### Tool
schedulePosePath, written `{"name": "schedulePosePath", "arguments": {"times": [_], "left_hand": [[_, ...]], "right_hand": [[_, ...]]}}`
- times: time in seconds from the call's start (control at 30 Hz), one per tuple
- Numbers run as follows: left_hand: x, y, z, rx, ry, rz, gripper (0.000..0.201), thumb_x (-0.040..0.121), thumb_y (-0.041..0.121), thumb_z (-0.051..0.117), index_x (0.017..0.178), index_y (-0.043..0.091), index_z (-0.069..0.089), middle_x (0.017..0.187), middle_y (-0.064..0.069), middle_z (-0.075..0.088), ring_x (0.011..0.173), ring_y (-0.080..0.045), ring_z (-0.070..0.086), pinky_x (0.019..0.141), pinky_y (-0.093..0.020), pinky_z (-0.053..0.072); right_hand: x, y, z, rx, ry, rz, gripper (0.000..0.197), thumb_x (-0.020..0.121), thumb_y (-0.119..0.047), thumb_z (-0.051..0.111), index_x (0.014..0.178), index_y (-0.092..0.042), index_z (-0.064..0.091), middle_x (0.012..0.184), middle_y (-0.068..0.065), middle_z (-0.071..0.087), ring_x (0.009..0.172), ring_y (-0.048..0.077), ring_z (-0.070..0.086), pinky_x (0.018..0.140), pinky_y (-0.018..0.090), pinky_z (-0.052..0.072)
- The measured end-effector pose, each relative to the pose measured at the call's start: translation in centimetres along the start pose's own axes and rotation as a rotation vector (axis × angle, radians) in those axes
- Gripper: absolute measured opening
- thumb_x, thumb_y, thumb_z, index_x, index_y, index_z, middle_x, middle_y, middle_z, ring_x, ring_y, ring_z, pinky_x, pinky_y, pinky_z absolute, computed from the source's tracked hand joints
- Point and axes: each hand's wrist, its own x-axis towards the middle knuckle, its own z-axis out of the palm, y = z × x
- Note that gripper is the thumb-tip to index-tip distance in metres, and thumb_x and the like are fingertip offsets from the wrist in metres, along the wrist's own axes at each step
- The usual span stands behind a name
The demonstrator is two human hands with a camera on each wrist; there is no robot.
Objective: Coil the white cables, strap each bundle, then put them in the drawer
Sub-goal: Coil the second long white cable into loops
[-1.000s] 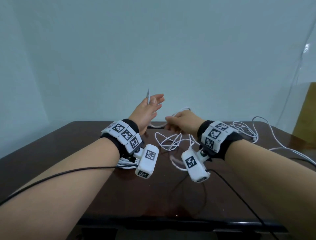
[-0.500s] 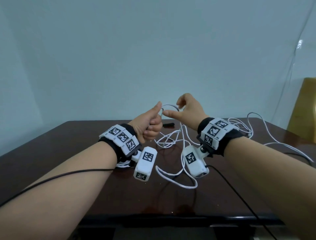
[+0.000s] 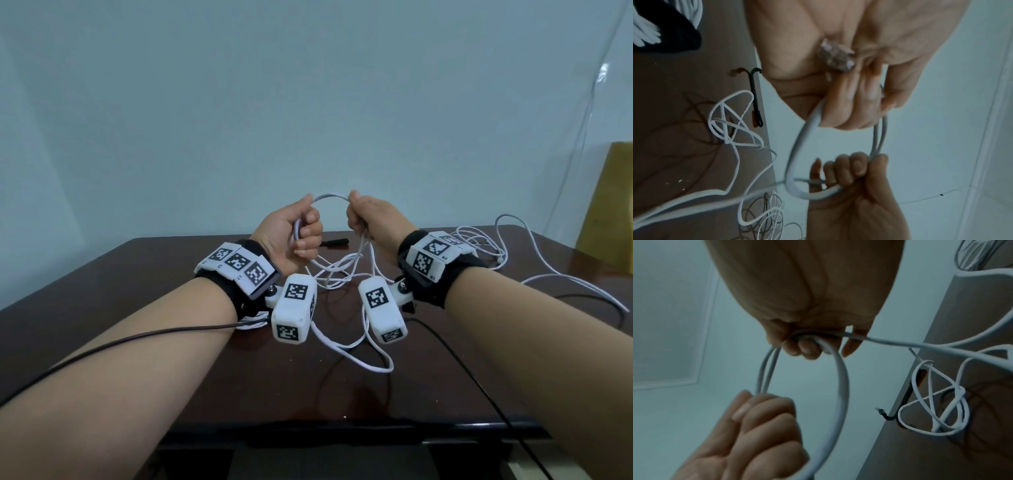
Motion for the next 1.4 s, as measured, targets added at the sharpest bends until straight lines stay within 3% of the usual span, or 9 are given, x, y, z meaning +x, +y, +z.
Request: {"name": "schedulePosePath", "arguments": {"times": [0.2,0.3,0.5,0.73,0.87,0.93,1.03,1.2,1.4], "left_hand": [[0.3,-1.0,0.4,0.029,0.145,0.072,0.043,0.1,0.045,0.033,0.069,0.016,0.042,0.04,0.008,0.028,0.028,-0.003,0.022,0.031,-0.014,0.015],[0.1,-0.5,0.3,0.048,0.19,0.124,0.045,0.1,0.046,0.032,0.065,0.018,0.036,0.039,0.008,0.026,0.028,-0.003,0.02,0.033,-0.015,0.016],[0.0,1.5,-1.3,-0.092,0.249,0.214,0.045,0.099,0.048,0.031,0.064,0.02,0.034,0.037,0.009,0.028,0.027,-0.003,0.023,0.036,-0.015,0.02],[0.4,2.5,-2.2,-0.241,0.246,0.272,0.042,0.099,0.048,0.032,0.067,0.021,0.04,0.04,0.008,0.04,0.033,-0.003,0.039,0.04,-0.011,0.035],[0.6,3.3,-2.1,-0.308,0.227,0.308,0.043,0.099,0.049,0.033,0.066,0.021,0.041,0.04,0.007,0.041,0.033,-0.002,0.041,0.039,-0.012,0.036],[0.6,3.6,-2.0,-0.328,0.214,0.314,0.043,0.098,0.049,0.033,0.066,0.022,0.041,0.039,0.007,0.041,0.033,-0.002,0.041,0.038,-0.012,0.036],[0.4,4.0,-1.8,-0.336,0.202,0.322,0.043,0.098,0.049,0.033,0.066,0.021,0.04,0.039,0.008,0.041,0.033,-0.002,0.041,0.038,-0.012,0.036],[0.0,4.8,-2.0,-0.359,0.21,0.352,0.044,0.099,0.048,0.034,0.064,0.021,0.041,0.038,0.007,0.039,0.031,-0.002,0.04,0.036,-0.012,0.033],[-0.5,5.7,-4.8,-0.385,0.288,0.399,0.045,0.099,0.048,0.033,0.063,0.022,0.041,0.039,0.008,0.04,0.033,-0.002,0.041,0.036,-0.012,0.032]], "right_hand": [[0.0,-0.6,0.3,-0.093,0.1,0.008,0.051,0.099,-0.043,0.036,0.058,-0.015,0.048,0.054,-0.002,0.046,0.049,0.013,0.04,0.056,0.025,0.036],[-0.3,0.5,-0.1,-0.058,0.021,0.053,0.04,0.098,-0.045,0.035,0.092,-0.013,0.06,0.07,0.0,0.06,0.057,0.011,0.053,0.06,0.022,0.042],[-2.6,3.9,-0.8,-0.394,-0.285,0.269,0.064,0.087,-0.04,0.062,0.137,-0.008,0.039,0.121,0.009,0.061,0.104,0.02,0.062,0.097,0.033,0.046],[-4.5,5.0,1.4,-0.571,-0.463,0.346,0.062,0.081,-0.048,0.067,0.129,-0.012,0.05,0.126,0.003,0.059,0.115,0.019,0.056,0.103,0.036,0.043],[-4.3,5.4,3.2,-0.474,-0.177,0.325,0.031,0.084,-0.039,0.063,0.088,-0.009,0.056,0.077,0.004,0.06,0.075,0.022,0.061,0.069,0.028,0.048],[-4.0,5.0,3.7,-0.414,-0.069,0.375,0.021,0.087,-0.025,0.061,0.098,-0.009,0.053,0.086,0.005,0.054,0.079,0.022,0.056,0.069,0.029,0.045],[-2.8,5.0,3.5,-0.448,-0.105,0.389,0.052,0.088,-0.007,0.051,0.138,-0.018,0.04,0.128,0.014,0.049,0.103,0.03,0.059,0.081,0.034,0.051],[-2.0,5.4,3.4,-0.901,-0.386,0.196,0.028,0.089,-0.021,0.058,0.116,-0.019,0.063,0.123,0.009,0.057,0.11,0.025,0.055,0.091,0.032,0.048],[-0.5,4.5,1.4,-1.21,-0.385,0.46,0.04,0.094,-0.043,0.047,0.114,-0.01,0.06,0.119,0.009,0.06,0.105,0.028,0.06,0.086,0.039,0.05]]}}
